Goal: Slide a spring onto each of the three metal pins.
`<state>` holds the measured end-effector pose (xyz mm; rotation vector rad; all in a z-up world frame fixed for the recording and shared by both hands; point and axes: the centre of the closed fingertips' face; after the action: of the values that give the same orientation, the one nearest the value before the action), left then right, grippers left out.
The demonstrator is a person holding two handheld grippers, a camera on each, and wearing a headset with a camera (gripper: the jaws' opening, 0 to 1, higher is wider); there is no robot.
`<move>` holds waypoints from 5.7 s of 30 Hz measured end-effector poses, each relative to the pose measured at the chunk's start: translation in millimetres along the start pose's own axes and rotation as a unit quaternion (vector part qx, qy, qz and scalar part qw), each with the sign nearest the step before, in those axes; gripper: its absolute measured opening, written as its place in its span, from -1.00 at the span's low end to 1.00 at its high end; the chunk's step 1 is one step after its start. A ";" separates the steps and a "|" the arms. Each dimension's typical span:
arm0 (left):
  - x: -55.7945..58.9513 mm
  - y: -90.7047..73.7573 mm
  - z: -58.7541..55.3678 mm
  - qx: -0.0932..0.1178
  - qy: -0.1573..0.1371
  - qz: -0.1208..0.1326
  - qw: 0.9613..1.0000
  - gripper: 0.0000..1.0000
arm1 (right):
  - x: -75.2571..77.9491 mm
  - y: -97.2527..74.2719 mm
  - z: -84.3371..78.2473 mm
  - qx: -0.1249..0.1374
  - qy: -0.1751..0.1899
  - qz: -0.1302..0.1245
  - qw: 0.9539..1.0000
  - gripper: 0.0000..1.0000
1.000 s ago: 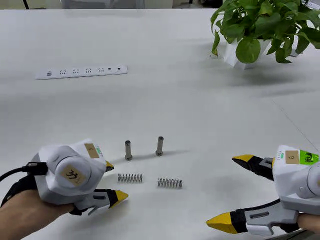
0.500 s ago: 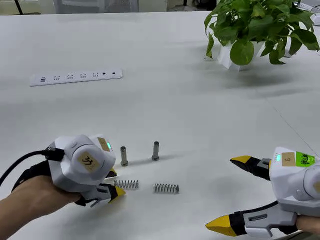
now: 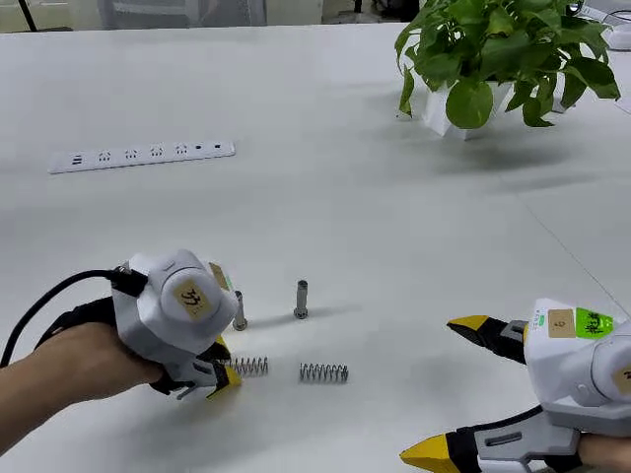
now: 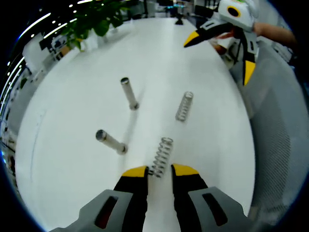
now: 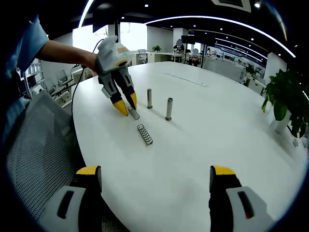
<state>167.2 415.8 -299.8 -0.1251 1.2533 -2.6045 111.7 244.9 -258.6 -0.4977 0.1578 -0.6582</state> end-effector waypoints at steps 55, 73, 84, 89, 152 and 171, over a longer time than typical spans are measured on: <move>38.4 -28.1 31.9 0.195 -0.089 0.037 0.976 -0.79 | -26.0 12.2 31.1 0.033 0.016 0.039 0.999 0.85; 76.7 -51.7 65.6 0.268 -0.093 0.029 0.959 -0.79 | -66.8 18.8 88.0 0.051 -0.004 0.157 0.986 0.41; 86.5 -52.7 77.5 0.294 -0.088 0.025 0.952 -0.79 | -77.2 19.7 99.9 0.032 -0.003 0.224 0.974 -0.07; 90.6 -50.9 81.3 0.303 -0.086 0.019 0.949 -0.79 | -80.1 17.5 99.7 0.019 0.002 0.252 0.968 -0.36; 103.9 -44.2 84.1 0.280 -0.065 -0.012 0.958 -0.80 | -91.7 17.4 101.0 -0.056 -0.106 0.282 0.952 -0.77; 105.9 -40.8 86.9 0.284 -0.110 -0.022 0.952 -0.81 | -91.9 17.5 103.8 -0.076 -0.166 0.287 0.941 -0.77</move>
<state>73.4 347.1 -216.8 -0.3235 0.4024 -2.7781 79.8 354.5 -178.1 -0.6670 0.0292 0.0147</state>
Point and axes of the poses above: the centre of the closed fingertips' face, and the gripper's own axes: y roughly forward along the fingers, x roughly to its right, z roughly out of its top, and after that the axes turned 10 degrees about x, right-handed
